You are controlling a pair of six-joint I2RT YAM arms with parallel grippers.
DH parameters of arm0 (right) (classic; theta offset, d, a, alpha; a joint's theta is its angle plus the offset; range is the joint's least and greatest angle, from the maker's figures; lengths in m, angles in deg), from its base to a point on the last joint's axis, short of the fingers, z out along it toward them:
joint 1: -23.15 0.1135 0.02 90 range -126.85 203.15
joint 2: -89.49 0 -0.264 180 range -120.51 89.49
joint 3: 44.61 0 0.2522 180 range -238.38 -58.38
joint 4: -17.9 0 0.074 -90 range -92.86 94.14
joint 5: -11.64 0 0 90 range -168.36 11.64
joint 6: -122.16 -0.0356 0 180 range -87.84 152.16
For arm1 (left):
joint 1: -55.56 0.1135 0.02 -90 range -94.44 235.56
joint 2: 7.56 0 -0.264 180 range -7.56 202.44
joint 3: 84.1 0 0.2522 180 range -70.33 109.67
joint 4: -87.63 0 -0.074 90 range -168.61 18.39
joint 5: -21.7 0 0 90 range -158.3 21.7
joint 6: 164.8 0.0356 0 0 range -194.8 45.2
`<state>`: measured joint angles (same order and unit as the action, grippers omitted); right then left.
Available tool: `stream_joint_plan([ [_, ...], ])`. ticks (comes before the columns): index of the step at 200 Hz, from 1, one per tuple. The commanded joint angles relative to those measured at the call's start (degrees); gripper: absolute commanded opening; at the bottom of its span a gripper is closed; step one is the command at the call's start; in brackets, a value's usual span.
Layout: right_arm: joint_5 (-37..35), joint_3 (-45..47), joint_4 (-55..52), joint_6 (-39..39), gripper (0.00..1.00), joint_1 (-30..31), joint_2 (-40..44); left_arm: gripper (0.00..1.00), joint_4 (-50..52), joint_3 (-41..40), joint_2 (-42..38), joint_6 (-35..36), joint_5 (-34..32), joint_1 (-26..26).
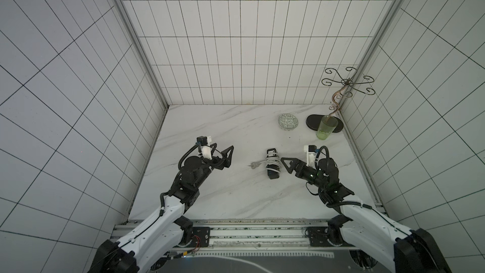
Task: Unwrap the cord wrapped around the power strip
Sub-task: Pick up the power strip from the center of the board.
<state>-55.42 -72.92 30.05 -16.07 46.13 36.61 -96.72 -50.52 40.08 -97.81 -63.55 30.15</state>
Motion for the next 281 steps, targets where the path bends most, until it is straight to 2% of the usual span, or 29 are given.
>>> stream_joint_plan([
  [1,1.22,3.92,3.73,-4.10,0.94,0.66,-0.07,0.97,3.21,-3.73,-3.03,-3.41,-3.57,-1.76],
  [74,2.71,5.18,17.15,-10.80,0.96,3.70,-10.03,0.98,6.40,-8.74,-8.14,-8.78,-6.82,-2.01],
  [98,-0.22,5.76,16.31,-12.02,0.96,4.60,-12.94,0.98,6.29,-9.18,-8.26,-9.49,-6.43,-2.00],
  [147,-4.86,7.52,12.73,-14.78,0.99,7.14,-12.77,0.97,6.16,-9.86,-7.67,-9.95,-5.32,-1.94],
  [236,-4.21,4.88,28.14,-25.54,0.82,12.52,-27.49,0.97,5.02,-10.67,-6.85,-9.82,-5.30,-1.96],
  [281,-6.52,4.29,30.07,-26.66,0.74,13.34,-29.71,0.97,5.23,-10.78,-7.49,-9.24,-5.67,-2.00],
])
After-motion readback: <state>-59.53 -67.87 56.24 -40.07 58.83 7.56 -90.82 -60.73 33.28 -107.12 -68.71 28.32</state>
